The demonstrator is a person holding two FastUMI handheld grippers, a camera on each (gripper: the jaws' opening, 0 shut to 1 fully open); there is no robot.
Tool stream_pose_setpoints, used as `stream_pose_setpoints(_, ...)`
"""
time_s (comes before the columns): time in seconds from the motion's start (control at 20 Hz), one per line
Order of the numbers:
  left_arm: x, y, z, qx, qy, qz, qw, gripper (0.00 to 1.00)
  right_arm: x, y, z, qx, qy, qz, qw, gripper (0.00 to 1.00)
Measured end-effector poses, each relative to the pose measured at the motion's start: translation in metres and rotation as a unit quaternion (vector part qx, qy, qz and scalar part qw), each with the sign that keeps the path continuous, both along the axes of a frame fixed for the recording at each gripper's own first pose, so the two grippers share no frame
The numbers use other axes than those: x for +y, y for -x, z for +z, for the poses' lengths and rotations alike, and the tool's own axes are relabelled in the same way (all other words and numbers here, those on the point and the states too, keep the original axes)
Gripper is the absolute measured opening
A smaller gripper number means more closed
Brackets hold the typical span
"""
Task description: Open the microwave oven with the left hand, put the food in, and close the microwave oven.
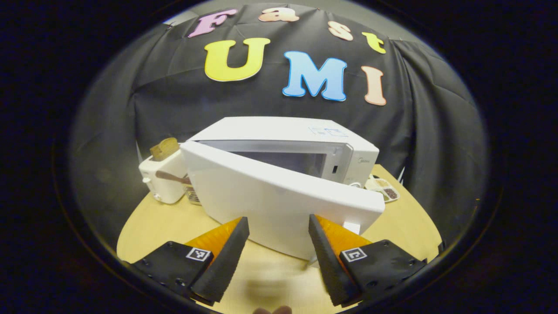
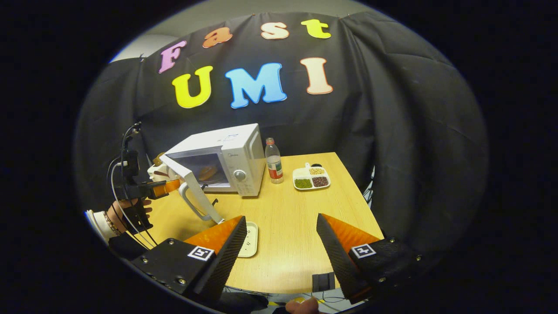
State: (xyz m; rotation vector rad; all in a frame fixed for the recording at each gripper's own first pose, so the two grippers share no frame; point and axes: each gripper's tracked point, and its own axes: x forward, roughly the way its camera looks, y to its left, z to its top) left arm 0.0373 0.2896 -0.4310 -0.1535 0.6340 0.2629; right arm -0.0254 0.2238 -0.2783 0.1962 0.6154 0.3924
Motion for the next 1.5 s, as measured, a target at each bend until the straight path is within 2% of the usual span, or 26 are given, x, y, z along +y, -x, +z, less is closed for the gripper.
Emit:
stream_pose_setpoints(0.05, 0.002, -0.007, -0.007, -0.001, 0.002, -0.007, 1.0, 0.99, 0.007, -0.003, 0.001, 0.006, 0.001, -0.008, 1.0, 0.98)
stream_pose_setpoints(0.2, 0.004, -0.03, -0.015, -0.009, 0.009, -0.026, 1.0, 0.99, 0.02, -0.007, -0.004, 0.034, 0.004, -0.023, 0.999, 0.98)
stream_pose_setpoints(0.3, 0.007, -0.049, -0.02, -0.016, 0.012, -0.041, 0.999, 0.89, 0.022, -0.013, -0.001, 0.032, 0.012, -0.039, 0.999, 0.99)
stream_pose_setpoints(0.4, 0.009, -0.068, -0.019, -0.025, 0.007, -0.057, 0.998, 0.89, 0.018, -0.015, -0.003, 0.033, 0.028, -0.053, 0.998, 0.98)
stream_pose_setpoints(0.45, 0.012, -0.078, -0.022, -0.026, 0.001, -0.061, 0.998, 0.94, 0.017, -0.013, -0.008, 0.04, 0.035, -0.057, 0.997, 0.98)
stream_pose_setpoints(0.5, 0.013, -0.087, -0.023, -0.029, 0.0, -0.067, 0.997, 0.88, 0.017, -0.012, -0.011, 0.046, 0.037, -0.061, 0.996, 0.98)
stream_pose_setpoints(0.55, 0.016, -0.094, -0.025, -0.031, -0.003, -0.069, 0.997, 0.89, 0.018, -0.012, -0.014, 0.052, 0.04, -0.063, 0.996, 0.98)
stream_pose_setpoints(0.6, 0.022, -0.102, -0.024, -0.036, -0.009, -0.066, 0.997, 0.89, 0.017, -0.011, -0.015, 0.057, 0.042, -0.066, 0.995, 0.98)
stream_pose_setpoints(0.75, 0.024, -0.105, -0.033, -0.038, 0.022, -0.044, 0.998, 0.9, 0.025, -0.01, -0.017, 0.06, 0.047, -0.061, 0.995, 0.98)
stream_pose_setpoints(0.9, 0.031, -0.104, -0.054, -0.005, 0.057, 0.007, 0.998, 0.89, 0.033, -0.009, -0.018, 0.055, 0.055, -0.043, 0.996, 0.99)
stream_pose_setpoints(0.95, 0.032, -0.113, -0.052, -0.01, 0.07, 0.017, 0.997, 0.89, 0.036, -0.006, -0.019, 0.057, 0.054, -0.036, 0.996, 0.98)
stream_pose_setpoints(1.05, 0.017, -0.111, -0.066, 0.029, 0.108, 0.017, 0.994, 0.88, 0.039, -0.003, -0.014, 0.052, 0.049, -0.02, 0.997, 0.98)
stream_pose_setpoints(1.15, 0.012, -0.112, -0.061, 0.04, 0.098, 0.006, 0.994, 0.9, 0.039, 0.002, -0.01, 0.045, 0.047, -0.009, 0.998, 0.98)
stream_pose_setpoints(1.25, 0.008, -0.114, -0.031, 0.006, 0.083, -0.008, 0.996, 0.89, 0.036, 0.006, -0.002, 0.028, 0.041, 0.002, 0.999, 0.98)
stream_pose_setpoints(1.4, -0.013, -0.076, 0.005, 0.003, 0.076, -0.013, 0.997, 0.89, 0.026, 0.008, 0.006, 0.01, 0.027, 0.024, 0.999, 0.98)
stream_pose_setpoints(1.5, -0.028, -0.039, 0.024, 0.005, 0.077, -0.002, 0.997, 0.89, 0.012, 0.003, 0.016, -0.01, 0.024, 0.041, 0.999, 0.98)
